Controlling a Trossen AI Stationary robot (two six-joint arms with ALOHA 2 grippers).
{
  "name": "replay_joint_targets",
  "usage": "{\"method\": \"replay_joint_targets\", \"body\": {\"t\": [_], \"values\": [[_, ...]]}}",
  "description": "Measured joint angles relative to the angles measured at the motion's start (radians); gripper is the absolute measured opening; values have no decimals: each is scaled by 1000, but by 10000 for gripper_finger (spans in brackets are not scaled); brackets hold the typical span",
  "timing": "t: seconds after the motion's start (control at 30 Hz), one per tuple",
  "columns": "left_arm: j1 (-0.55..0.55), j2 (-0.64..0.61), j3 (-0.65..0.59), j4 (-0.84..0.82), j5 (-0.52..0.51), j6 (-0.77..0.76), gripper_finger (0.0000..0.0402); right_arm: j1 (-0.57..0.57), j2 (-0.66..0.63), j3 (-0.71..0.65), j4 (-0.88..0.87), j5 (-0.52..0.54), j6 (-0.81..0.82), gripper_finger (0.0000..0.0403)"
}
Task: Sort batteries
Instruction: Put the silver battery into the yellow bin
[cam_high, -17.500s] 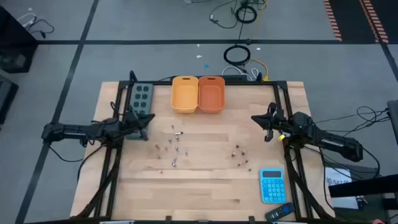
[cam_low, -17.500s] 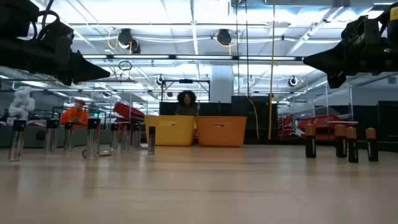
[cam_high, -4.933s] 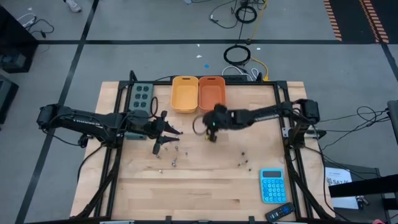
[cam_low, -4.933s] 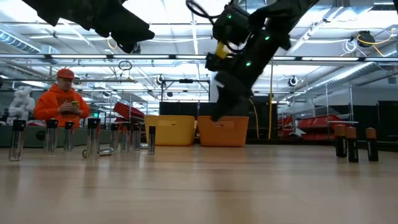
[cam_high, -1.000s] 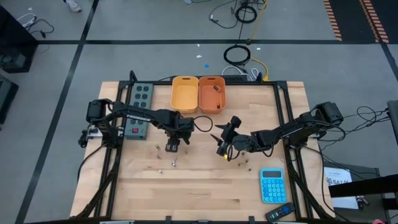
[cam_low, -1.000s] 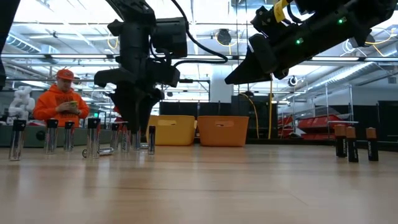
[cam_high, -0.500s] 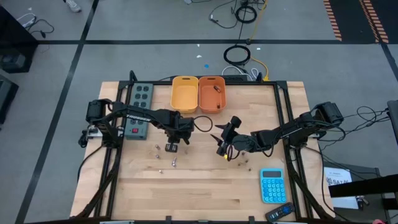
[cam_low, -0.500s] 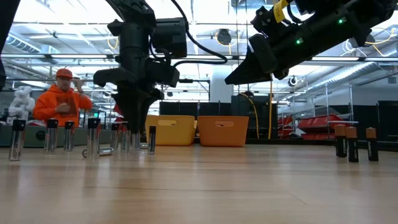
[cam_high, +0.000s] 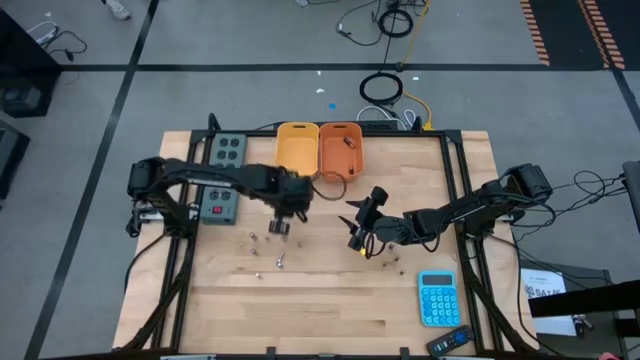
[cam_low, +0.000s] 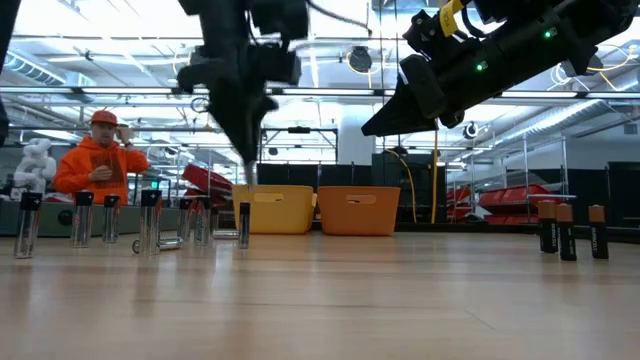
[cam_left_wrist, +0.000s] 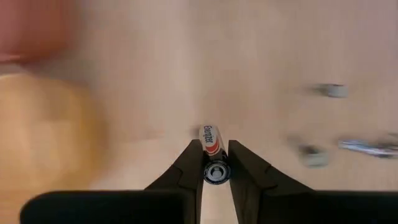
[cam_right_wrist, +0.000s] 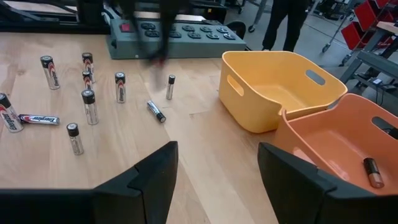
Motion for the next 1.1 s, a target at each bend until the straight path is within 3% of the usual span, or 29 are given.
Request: {"method": "replay_joint_targets", "body": {"t": [0.13,0.37,0.5,0.63,0.7,0.83,0.93,1.1], "values": [[108,-47,1,7,-172,27,55,5,0,0,-5,0,10,212],[325,-73,0,163,-166,34,58,13,0,0,-2,0,11,212],[378,-72,0,139,-79,26,136,13,0,0,-7,0,19,212],[374,-78,3,57,-85,26,224,13,0,0,-13,0,21,212],[363,-92,5,-9,3,35,244,13,0,0,-18,0,31,212],[270,-103,3,-168,163,109,246,13,1,0,-36,0,56,212],[170,-103,-21,-215,156,146,233,13,1,0,-45,0,66,212],[56,-102,-67,-144,65,134,224,18,1,0,-46,-4,76,212]]}}
